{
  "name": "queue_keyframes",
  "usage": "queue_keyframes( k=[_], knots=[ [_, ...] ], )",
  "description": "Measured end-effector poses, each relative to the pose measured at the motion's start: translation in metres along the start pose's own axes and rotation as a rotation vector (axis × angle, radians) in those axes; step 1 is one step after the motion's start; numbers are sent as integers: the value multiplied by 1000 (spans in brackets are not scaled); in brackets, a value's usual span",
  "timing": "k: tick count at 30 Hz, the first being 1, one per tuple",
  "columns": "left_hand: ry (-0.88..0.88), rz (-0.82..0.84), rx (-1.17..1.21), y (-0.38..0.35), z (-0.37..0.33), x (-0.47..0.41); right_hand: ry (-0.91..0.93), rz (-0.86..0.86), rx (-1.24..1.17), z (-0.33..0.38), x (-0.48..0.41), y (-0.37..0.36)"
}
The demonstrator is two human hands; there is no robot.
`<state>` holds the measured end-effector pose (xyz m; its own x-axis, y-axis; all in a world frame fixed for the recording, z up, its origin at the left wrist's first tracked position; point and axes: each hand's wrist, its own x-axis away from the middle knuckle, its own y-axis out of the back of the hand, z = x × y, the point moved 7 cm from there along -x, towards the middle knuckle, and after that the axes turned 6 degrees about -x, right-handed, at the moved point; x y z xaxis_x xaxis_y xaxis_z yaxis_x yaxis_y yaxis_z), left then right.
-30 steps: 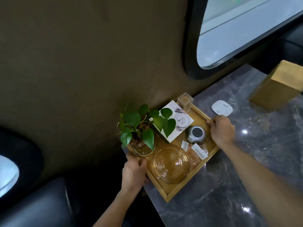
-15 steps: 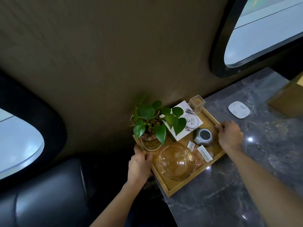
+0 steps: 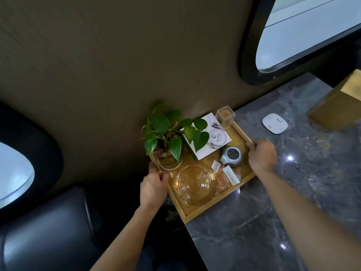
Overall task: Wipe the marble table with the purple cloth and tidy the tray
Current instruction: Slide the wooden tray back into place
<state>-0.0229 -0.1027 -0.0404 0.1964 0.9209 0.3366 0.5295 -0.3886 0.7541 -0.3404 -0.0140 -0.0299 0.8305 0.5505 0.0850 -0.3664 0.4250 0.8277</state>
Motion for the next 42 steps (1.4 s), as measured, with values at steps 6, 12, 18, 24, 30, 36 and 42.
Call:
queue_keyframes(
  k=[6, 12, 18, 24, 30, 36, 42],
  knots=[
    [4, -19, 4, 0, 0, 1, -7, 1, 7, 0, 1, 1],
    [38, -5, -15, 4, -2, 2, 39, 65, 52, 3, 2, 2],
    [54, 11, -170, 16, -9, 0, 79, 161, 165, 6, 6, 9],
    [-63, -124, -307, 45, -41, 16, 99, 172, 143, 11, 14, 28],
    [-106, -38, -490, 39, -73, 45, 119, 144, 121, 12, 13, 62],
    [-363, 13, -462, 8, -136, 68, 85, 90, 83, -8, 10, 93],
    [-693, 56, -404, -37, -219, 64, 3, 34, 6, -35, 6, 127]
  ],
)
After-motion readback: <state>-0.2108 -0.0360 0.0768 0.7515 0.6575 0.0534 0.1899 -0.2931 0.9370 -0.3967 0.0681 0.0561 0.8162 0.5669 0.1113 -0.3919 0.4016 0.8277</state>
